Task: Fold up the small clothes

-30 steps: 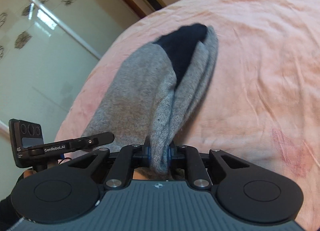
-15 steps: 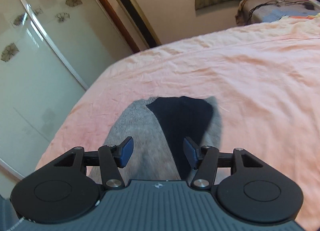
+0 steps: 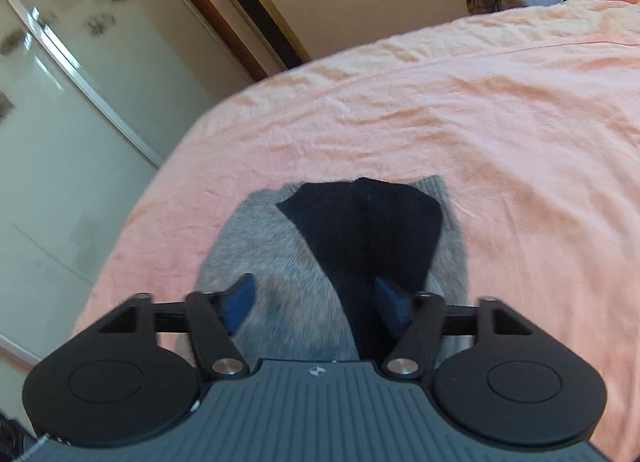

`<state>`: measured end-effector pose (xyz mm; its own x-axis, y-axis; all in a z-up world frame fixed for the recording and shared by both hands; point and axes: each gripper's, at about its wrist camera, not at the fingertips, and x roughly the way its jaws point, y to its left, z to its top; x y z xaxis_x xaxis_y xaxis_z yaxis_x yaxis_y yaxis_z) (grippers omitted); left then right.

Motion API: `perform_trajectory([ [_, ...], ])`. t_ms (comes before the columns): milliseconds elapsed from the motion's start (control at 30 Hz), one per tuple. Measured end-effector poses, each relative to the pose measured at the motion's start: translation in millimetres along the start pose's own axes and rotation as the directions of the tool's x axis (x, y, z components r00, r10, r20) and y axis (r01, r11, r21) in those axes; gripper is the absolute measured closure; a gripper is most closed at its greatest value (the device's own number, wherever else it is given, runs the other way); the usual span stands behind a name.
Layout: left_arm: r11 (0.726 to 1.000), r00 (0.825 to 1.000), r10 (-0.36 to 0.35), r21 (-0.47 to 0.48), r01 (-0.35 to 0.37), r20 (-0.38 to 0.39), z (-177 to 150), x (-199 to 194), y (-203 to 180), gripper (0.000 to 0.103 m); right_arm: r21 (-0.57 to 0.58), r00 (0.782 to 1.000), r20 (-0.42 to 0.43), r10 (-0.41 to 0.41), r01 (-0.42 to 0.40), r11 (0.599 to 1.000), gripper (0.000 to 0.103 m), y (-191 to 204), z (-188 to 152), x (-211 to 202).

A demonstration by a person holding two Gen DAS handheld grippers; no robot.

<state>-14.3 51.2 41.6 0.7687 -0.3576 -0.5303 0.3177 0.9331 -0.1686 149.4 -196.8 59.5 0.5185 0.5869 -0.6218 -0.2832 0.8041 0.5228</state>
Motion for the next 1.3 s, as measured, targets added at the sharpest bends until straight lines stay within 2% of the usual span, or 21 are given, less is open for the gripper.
perform_trajectory([
  [33, 0.998, 1.000, 0.009, -0.064, -0.010, -0.013, -0.9, -3.0, 13.1, 0.020, 0.004, 1.000, 0.015, 0.000, 0.000, 1.000, 0.013, -6.0, -6.8, -12.1],
  [67, 0.991, 0.999, 0.009, -0.131, -0.013, -0.033, -1.9, -2.6, 26.2, 0.020, 0.015, 1.000, 0.016, -0.016, 0.016, 1.000, 0.012, -14.3, -12.9, -20.5],
  [133, 0.962, 0.996, -0.005, -0.272, -0.019, -0.087, -4.7, 6.7, 50.5, 0.021, 0.061, 0.998, -0.014, -0.054, 0.054, 0.997, 0.019, -33.2, -23.0, -26.4],
  [200, 0.945, 0.994, -0.010, -0.327, -0.027, -0.112, -7.9, 15.4, 57.8, 0.021, 0.129, 0.997, -0.064, -0.043, 0.051, 0.990, 0.032, -50.2, -30.1, -18.5],
  [233, 0.950, 0.995, -0.003, -0.311, -0.028, -0.100, -8.5, 16.8, 53.6, 0.021, 0.147, 0.997, -0.069, -0.025, 0.035, 0.989, 0.041, -53.5, -32.5, -13.8],
  [300, 0.966, 0.994, 0.026, -0.254, -0.052, -0.103, -10.3, 20.5, 41.4, 0.021, 0.167, 0.998, -0.067, 0.020, -0.008, 0.986, 0.043, -51.5, -31.3, -5.1],
  [333, 0.973, 0.994, 0.050, -0.220, -0.070, -0.099, -11.7, 23.0, 35.4, 0.021, 0.172, 0.996, -0.080, 0.038, -0.024, 0.985, 0.054, -48.6, -28.7, 2.4],
  [367, 0.978, 0.993, 0.069, -0.188, -0.085, -0.094, -13.0, 24.4, 30.6, 0.021, 0.148, 0.995, -0.094, 0.029, -0.015, 0.989, 0.065, -43.0, -26.0, 11.0],
  [500, 0.975, 0.992, 0.064, -0.205, -0.086, -0.111, -10.6, 20.5, 34.6, 0.021, -0.065, 0.994, -0.092, -0.067, 0.061, 0.996, 0.072, -17.7, -16.2, 28.1],
  [533, 0.968, 0.992, 0.040, -0.242, -0.069, -0.121, -10.0, 15.2, 39.2, 0.021, -0.072, 0.992, -0.097, -0.076, 0.070, 0.995, 0.072, -16.4, -14.9, 27.3],
  [600, 0.947, 0.991, -0.022, -0.321, -0.023, -0.136, -12.0, 4.9, 48.9, 0.021, -0.073, 0.990, -0.101, -0.094, 0.087, 0.994, 0.059, -14.6, -18.2, 18.6],
  [667, 0.904, 0.984, -0.112, -0.426, 0.044, -0.136, -17.5, -2.2, 59.1, 0.021, -0.054, 0.991, -0.118, -0.068, 0.062, 0.997, 0.026, -19.0, -29.8, -1.6],
  [733, 0.844, 0.975, -0.188, -0.527, 0.099, -0.118, -24.2, -5.6, 69.6, 0.021, -0.002, 0.992, -0.124, 0.022, -0.023, 1.000, 0.016, -28.8, -50.0, -24.9],
  [767, 0.818, 0.971, -0.213, -0.564, 0.117, -0.106, -26.2, -4.6, 73.5, 0.022, 0.034, 0.988, -0.141, 0.055, -0.051, 0.998, 0.020, -34.5, -61.8, -33.7],
  [833, 0.791, 0.965, -0.236, -0.600, 0.121, -0.116, -24.7, 5.3, 75.2, 0.043, 0.072, 0.985, -0.129, 0.114, -0.106, 0.992, 0.028, -40.5, -81.9, -49.0],
  [867, 0.789, 0.959, -0.239, -0.606, 0.100, -0.153, -23.2, 13.6, 73.5, 0.073, 0.085, 0.984, -0.126, 0.124, -0.113, 0.990, 0.048, -42.2, -88.0, -52.2],
  [933, 0.801, 0.958, -0.222, -0.595, 0.072, -0.183, -20.3, 20.6, 66.7, 0.079, 0.073, 0.982, -0.165, 0.096, -0.085, 0.994, 0.084, -40.2, -91.7, -48.5],
  [1100, 0.882, 0.964, -0.152, -0.471, 0.032, -0.220, -21.5, 11.2, 47.6, 0.084, -0.101, 0.995, -0.102, 0.011, -0.021, 0.995, 0.085, -16.4, -80.9, -62.9],
  [1200, 0.924, 0.970, -0.098, -0.383, 0.004, -0.224, -20.3, 0.2, 43.5, 0.082, -0.157, 0.987, -0.158, -0.041, 0.016, 0.987, 0.084, -13.1, -86.9, -52.7],
  [1233, 0.938, 0.972, -0.070, -0.346, -0.012, -0.226, -17.5, -6.5, 41.2, 0.081, -0.171, 0.984, -0.172, -0.056, 0.026, 0.985, 0.081, -12.4, -90.5, -48.6],
  [1300, 0.961, 0.981, -0.008, -0.271, -0.046, -0.193, -10.0, -22.8, 35.8, 0.077, -0.162, 0.983, -0.177, -0.040, 0.011, 0.987, 0.059, -10.4, -86.2, -51.7],
])
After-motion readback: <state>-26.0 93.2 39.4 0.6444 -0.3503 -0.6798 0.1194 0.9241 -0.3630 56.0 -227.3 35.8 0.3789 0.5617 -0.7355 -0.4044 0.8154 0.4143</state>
